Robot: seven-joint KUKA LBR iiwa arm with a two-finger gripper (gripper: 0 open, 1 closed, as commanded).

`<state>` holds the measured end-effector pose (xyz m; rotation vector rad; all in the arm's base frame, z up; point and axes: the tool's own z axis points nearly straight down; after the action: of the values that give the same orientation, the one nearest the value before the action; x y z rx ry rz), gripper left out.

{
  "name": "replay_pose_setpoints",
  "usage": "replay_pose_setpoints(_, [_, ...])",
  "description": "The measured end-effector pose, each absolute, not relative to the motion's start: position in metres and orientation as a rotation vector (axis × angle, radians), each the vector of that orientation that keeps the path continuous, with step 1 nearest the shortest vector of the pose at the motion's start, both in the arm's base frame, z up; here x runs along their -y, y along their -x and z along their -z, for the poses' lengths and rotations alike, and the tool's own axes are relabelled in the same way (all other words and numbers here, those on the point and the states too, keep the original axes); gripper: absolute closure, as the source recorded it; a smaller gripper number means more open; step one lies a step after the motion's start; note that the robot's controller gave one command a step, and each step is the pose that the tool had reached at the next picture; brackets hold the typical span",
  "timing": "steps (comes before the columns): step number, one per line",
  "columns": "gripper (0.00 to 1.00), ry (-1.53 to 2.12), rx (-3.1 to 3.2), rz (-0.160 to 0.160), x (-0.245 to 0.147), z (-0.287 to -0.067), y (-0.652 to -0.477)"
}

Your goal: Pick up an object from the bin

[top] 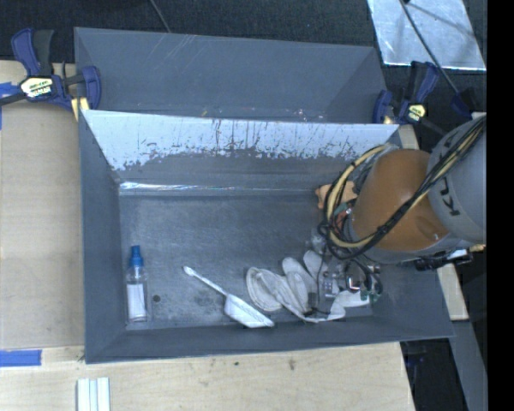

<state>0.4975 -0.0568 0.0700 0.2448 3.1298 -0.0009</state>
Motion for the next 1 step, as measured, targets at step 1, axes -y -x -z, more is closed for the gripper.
replay_pose_setpoints(1, [1.0,-0.733,-3.054,0.002,0.0477,-0.0727,-0.4856])
